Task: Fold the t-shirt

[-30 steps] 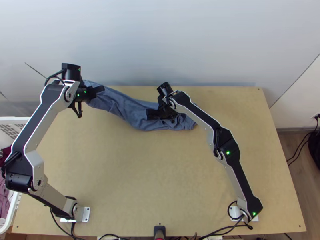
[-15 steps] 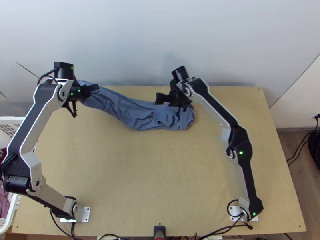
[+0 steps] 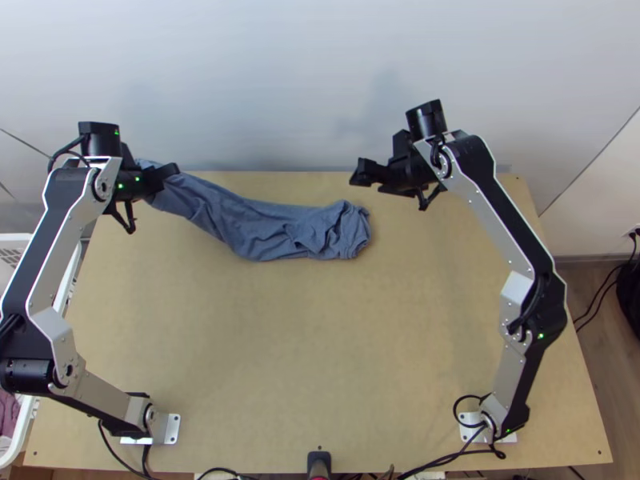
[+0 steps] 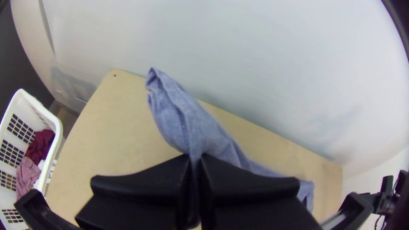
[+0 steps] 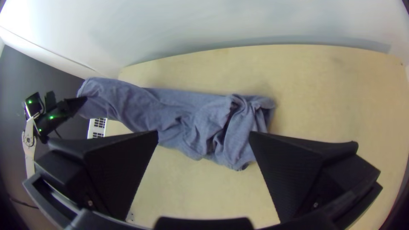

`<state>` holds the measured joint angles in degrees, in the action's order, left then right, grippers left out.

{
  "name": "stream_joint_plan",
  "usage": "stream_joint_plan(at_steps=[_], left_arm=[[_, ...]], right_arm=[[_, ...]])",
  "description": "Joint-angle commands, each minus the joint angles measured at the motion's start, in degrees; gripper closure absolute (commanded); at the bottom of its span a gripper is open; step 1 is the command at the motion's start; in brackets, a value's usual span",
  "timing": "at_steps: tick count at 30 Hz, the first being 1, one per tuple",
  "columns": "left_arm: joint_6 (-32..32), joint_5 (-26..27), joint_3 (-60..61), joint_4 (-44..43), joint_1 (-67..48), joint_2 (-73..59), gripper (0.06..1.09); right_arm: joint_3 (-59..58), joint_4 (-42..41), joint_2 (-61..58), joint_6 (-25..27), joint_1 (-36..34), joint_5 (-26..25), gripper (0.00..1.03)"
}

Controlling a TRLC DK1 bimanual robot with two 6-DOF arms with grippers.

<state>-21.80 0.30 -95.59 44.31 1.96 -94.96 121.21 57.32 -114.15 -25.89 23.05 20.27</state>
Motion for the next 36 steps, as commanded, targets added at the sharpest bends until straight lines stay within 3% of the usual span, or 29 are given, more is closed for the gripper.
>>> stream_joint_plan(at_steps=[1, 20, 36], left_arm=[[0.27, 1.37, -2.49, -0.02, -5.21, -0.84, 1.04], [2.11, 3.75, -17.61, -0.46, -34.3, -18.07, 1.04], [1.24, 5.15, -30.36, -0.55, -40.89, -35.74, 1.04]], right_arm=[[-3.96, 0.6, 6.04, -0.04, -2.04, 0.03, 0.04], [-8.27, 0.51, 7.18, -0.04, -5.65, -1.2, 0.04], [-9.94, 0.51, 7.27, 0.23, -7.76, -1.9, 0.04]])
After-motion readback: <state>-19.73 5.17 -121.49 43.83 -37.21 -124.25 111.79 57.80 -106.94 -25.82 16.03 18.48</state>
